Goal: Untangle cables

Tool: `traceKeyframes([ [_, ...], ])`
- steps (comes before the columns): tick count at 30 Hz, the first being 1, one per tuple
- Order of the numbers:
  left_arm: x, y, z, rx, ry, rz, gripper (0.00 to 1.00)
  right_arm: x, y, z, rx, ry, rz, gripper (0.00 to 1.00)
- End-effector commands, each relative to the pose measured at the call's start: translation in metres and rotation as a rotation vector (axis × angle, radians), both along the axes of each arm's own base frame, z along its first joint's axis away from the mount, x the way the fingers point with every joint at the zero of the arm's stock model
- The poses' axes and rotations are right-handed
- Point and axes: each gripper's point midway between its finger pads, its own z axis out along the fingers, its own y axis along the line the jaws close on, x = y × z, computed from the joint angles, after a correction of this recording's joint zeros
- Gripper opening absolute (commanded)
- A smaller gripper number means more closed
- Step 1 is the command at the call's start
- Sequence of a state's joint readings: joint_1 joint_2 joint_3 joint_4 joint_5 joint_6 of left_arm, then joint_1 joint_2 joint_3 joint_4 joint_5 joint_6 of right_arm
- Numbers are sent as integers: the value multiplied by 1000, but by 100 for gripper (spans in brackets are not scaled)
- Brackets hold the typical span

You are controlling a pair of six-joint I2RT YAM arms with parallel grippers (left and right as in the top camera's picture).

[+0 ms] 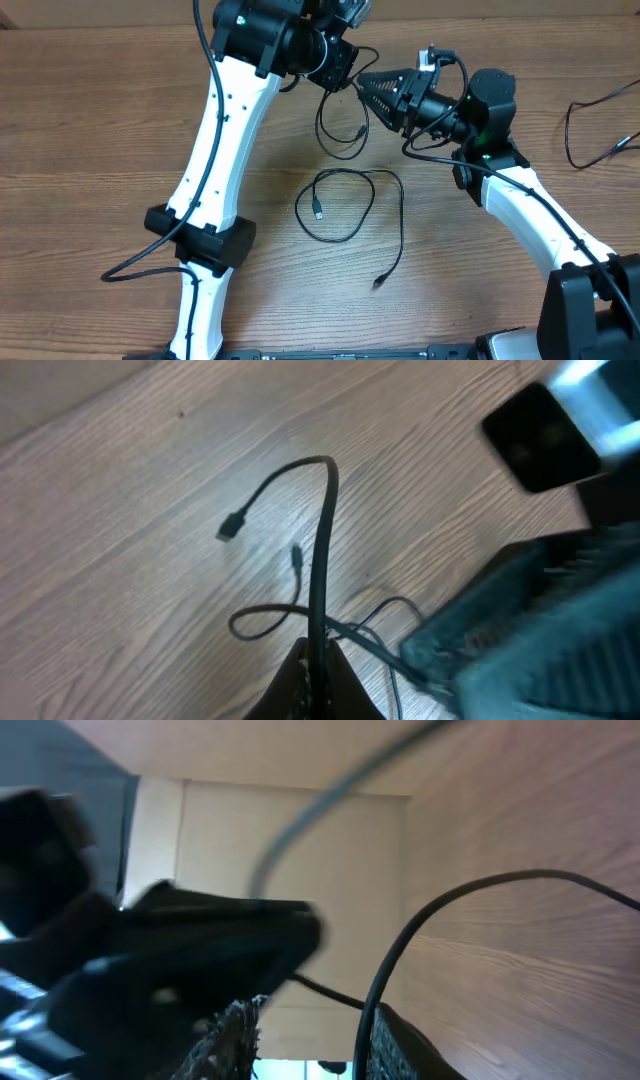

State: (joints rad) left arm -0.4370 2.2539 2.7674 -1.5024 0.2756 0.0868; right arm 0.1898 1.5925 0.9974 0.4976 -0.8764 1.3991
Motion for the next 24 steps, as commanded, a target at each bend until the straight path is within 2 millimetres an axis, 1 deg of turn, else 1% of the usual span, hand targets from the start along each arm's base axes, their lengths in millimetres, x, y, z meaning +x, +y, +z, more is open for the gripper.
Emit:
traceKeyframes([
  [1,1,3,-7,7,26,21,4,3,-9,11,36,12,-20,36],
  [5,1,3,-7,3,32,25,4,9,-16,13,41,12,-55,36],
  [8,-4,-3,-6,-25,51,3,4,13,-18,13,41,11,-83,36],
  [11,-8,-6,-5,-47,66,-14,4,20,-23,13,40,8,-133,40],
  [14,-12,-12,-3,-77,80,-40,4,29,-34,15,42,-6,-189,40],
  [17,-16,-14,-3,-83,82,-74,4,36,-48,20,3,-95,-232,40],
  [18,-15,-14,-3,-77,75,-81,4,38,-54,20,-44,-165,-246,41],
  [20,-14,-13,-3,-65,60,-90,4,40,-59,14,-156,-283,-255,45],
  [21,-11,-10,-4,-49,48,-77,4,40,-61,4,-253,-353,-247,49],
  [22,-9,-9,-4,-41,43,-71,4,40,-61,-3,-295,-368,-239,50],
  [24,-7,-9,-4,-40,35,-69,4,39,-64,-26,-393,-358,-222,53],
])
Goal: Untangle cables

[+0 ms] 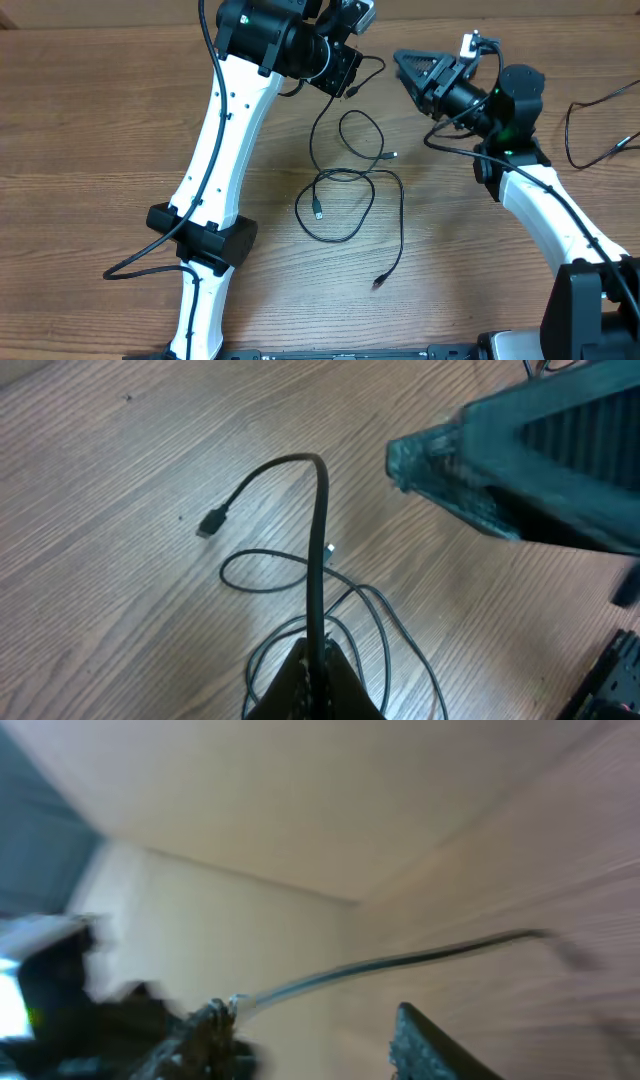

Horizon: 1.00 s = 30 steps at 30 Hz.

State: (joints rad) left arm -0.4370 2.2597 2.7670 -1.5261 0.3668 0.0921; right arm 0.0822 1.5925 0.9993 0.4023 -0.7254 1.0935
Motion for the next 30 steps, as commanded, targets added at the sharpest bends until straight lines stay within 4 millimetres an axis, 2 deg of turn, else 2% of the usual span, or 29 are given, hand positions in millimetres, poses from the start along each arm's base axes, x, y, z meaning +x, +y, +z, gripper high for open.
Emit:
traceKeyframes([
  [1,6,1,-1,11,-26,-13,4,-1,-5,-25,-251,-110,7,55],
  [3,8,0,0,2,-30,-3,4,-6,-10,-51,-274,18,-9,59],
  [4,10,-1,2,-9,-32,12,4,-14,-10,-66,-271,110,4,66],
  [5,11,-1,2,-13,-32,15,4,-20,-7,-74,-259,168,17,70],
  [11,10,-2,3,-21,-25,16,4,-50,14,-98,-172,411,84,70],
  [14,9,-2,2,-21,-21,18,4,-64,20,-118,-143,569,86,70],
  [17,9,-2,2,-20,-19,19,4,-69,33,-132,-111,652,102,70],
  [19,8,-2,2,-23,-13,23,4,-67,47,-131,-81,636,143,66],
  [23,6,1,-1,-6,0,28,4,-57,69,-113,2,543,232,41],
  [25,4,5,-5,16,13,37,4,-52,68,-107,28,538,220,38],
  [30,0,16,-12,72,35,60,4,-39,64,-79,129,486,222,39],
])
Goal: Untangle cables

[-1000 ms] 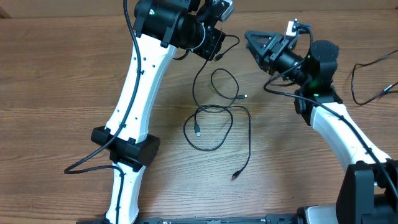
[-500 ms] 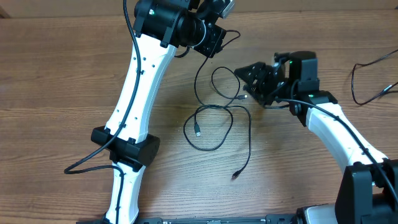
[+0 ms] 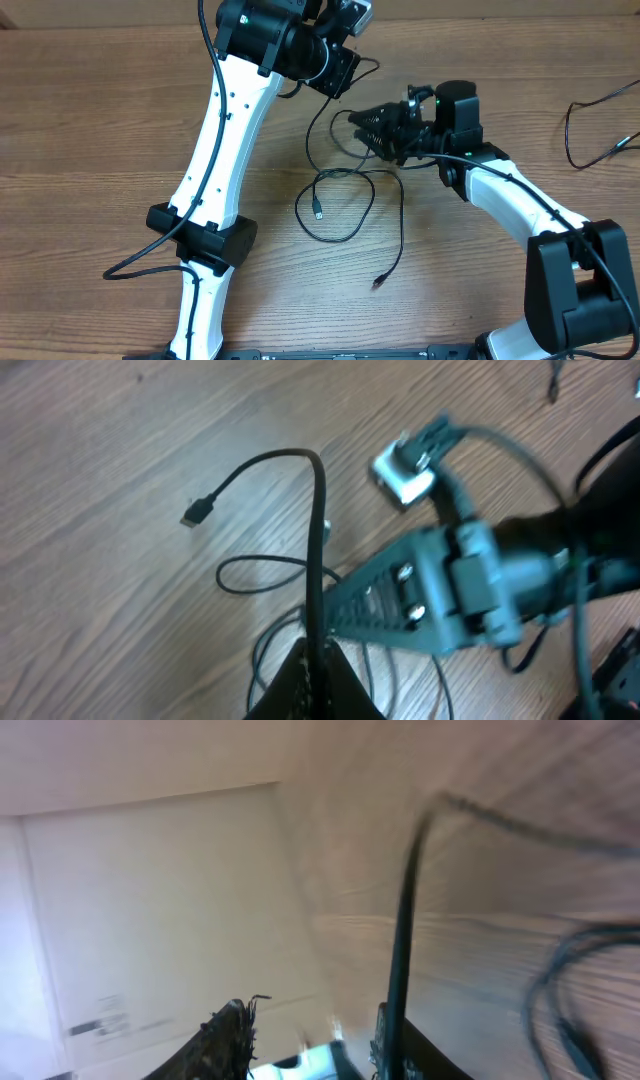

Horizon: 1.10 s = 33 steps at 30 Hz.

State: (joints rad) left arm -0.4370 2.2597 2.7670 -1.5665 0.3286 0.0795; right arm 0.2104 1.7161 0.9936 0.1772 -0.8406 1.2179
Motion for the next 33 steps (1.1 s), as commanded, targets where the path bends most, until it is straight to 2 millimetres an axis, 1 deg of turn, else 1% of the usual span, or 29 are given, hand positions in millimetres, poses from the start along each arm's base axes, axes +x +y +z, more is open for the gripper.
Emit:
traceKeyframes([
  [1,3,7,-6,30,8,30,4,5,-2,21,92,17,-3,38],
  [4,3,7,-6,28,11,30,4,9,0,44,163,-24,2,39],
  [6,0,6,-6,22,22,24,4,11,0,51,194,-15,-7,39],
  [9,-6,4,-8,30,40,15,4,13,0,55,230,28,-33,39],
  [12,-10,2,-10,39,49,1,4,17,-1,61,250,18,-53,40],
  [13,-11,2,-10,41,52,0,4,18,-2,65,263,19,-59,42],
  [17,-13,3,-11,45,61,-1,4,23,-4,74,303,23,-90,54],
  [18,-14,3,-12,47,65,-1,4,24,-4,75,309,26,-98,56],
  [20,-16,4,-13,51,74,-1,4,27,-5,78,324,29,-116,57],
  [27,-22,-4,-13,55,71,-31,4,35,-10,78,329,30,-173,60],
  [28,-23,-5,-13,56,70,-37,4,36,-11,78,329,29,-177,59],
  [31,-26,-9,-13,55,64,-66,4,36,-11,78,329,28,-177,48],
  [33,-31,-16,-11,36,63,-112,4,37,-12,78,328,25,-183,40],
])
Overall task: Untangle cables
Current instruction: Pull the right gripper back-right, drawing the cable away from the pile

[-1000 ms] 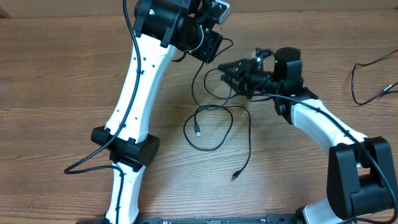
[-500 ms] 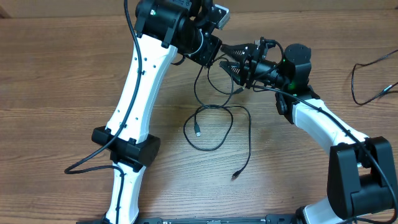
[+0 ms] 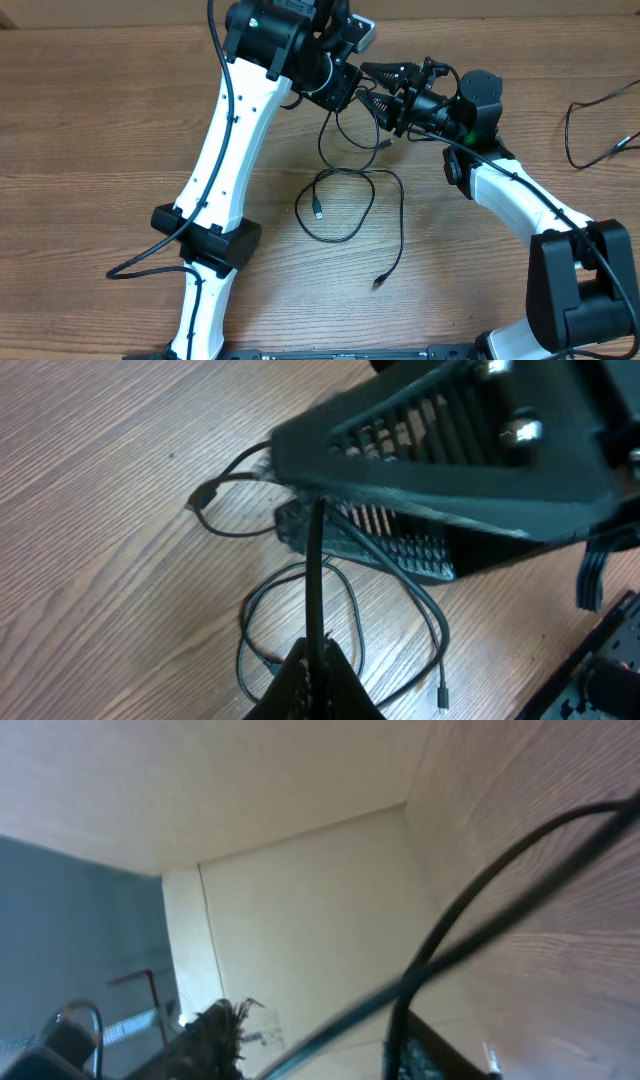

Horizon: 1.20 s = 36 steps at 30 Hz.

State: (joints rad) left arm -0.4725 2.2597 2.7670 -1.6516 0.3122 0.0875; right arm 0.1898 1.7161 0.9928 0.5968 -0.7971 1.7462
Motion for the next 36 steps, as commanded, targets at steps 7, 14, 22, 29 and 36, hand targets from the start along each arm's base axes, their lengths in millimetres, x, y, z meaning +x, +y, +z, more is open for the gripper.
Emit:
traceKeyframes([
  [7,-8,-14,-2,1,-23,-102,4,21,-16,-3,-306,-381,-116,4],
  [14,0,-8,-3,41,-55,-80,51,43,-60,-30,-650,-518,-207,4],
  [22,0,-8,-3,41,-56,-79,100,46,-175,4,-791,-439,-373,4],
  [29,-1,-6,-4,45,-49,-78,100,20,-261,4,-936,-359,-470,4],
  [36,1,-8,-3,40,-59,-78,100,25,-282,-2,-1087,-429,-477,4],
])
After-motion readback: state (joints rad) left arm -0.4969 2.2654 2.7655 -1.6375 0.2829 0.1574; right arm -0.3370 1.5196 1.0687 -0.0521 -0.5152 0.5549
